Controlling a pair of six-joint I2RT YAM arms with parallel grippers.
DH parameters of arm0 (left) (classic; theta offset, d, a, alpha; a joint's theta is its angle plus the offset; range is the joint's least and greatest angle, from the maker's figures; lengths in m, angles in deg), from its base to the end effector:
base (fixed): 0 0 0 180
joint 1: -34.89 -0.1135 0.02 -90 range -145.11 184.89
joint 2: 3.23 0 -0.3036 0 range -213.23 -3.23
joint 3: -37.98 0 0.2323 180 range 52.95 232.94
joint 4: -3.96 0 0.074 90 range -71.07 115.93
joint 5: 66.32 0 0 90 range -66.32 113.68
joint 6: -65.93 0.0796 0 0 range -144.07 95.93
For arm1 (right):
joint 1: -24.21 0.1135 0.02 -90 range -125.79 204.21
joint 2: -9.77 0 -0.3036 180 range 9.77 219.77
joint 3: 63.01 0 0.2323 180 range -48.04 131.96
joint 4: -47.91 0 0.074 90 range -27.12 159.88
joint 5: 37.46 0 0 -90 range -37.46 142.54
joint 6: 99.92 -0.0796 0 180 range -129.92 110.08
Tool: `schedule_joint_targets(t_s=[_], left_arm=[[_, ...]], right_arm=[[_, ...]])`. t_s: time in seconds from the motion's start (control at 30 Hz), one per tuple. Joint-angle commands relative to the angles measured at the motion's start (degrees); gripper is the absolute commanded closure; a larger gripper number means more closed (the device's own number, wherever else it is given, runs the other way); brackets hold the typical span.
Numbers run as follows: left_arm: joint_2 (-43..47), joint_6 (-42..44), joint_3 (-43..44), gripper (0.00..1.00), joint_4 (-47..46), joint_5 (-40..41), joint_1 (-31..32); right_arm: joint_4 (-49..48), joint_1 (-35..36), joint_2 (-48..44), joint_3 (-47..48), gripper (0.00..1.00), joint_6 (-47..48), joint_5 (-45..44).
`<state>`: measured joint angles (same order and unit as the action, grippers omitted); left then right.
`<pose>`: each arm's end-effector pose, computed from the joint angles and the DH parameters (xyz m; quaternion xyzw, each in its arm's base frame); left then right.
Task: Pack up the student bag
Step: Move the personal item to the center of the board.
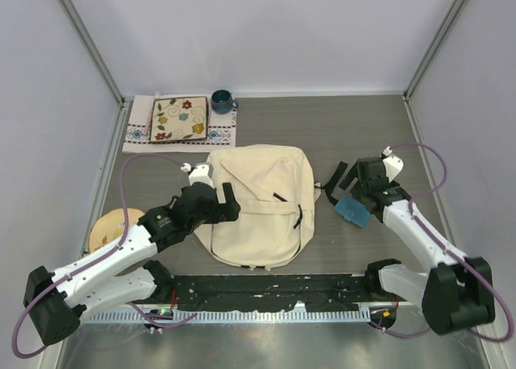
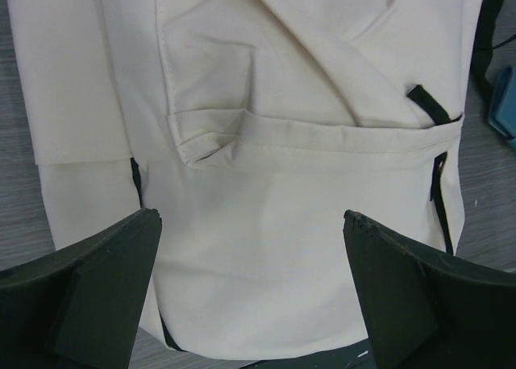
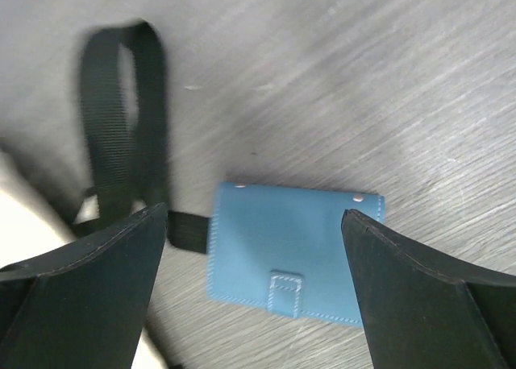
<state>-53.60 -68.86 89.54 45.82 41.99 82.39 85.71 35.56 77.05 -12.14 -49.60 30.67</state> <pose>0.1347 -0.1100 0.2547 -0.0452 0.8985 -0.1969 0.3897 0.2137 0.0127 0.2080 0.2852 0.8917 -0.0330 0.3500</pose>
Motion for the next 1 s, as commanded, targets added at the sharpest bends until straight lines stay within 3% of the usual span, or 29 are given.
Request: schedule_joint_targets(t_s=[0.0, 0.17, 0.33, 0.57, 0.97], left_arm=[[-2.6, 3.2, 6.0, 0.0, -3.5, -2.6, 0.0], [-7.8, 2.5, 9.7, 0.01, -7.2, -6.3, 0.0], [-14.2, -6.0, 12.0, 0.0, -13.6, -10.5, 0.5], [-25.0, -16.5, 15.0, 0.03, -21.9, -12.4, 3.2], [-36.4, -20.6, 25.3, 0.17, -16.1, -6.1, 4.9]], right_arm=[[-0.6, -0.1, -11.3, 0.7, 0.06, -0.6, 4.2], [-2.7, -0.1, -15.8, -0.5, 0.11, -0.9, 16.0], [-8.1, 0.2, -15.1, -5.3, 0.2, -5.2, 24.5], [-11.0, 3.5, -14.9, -8.5, 0.23, -7.4, 25.6], [-14.1, 7.5, -14.2, -8.7, 0.29, -8.3, 26.4]])
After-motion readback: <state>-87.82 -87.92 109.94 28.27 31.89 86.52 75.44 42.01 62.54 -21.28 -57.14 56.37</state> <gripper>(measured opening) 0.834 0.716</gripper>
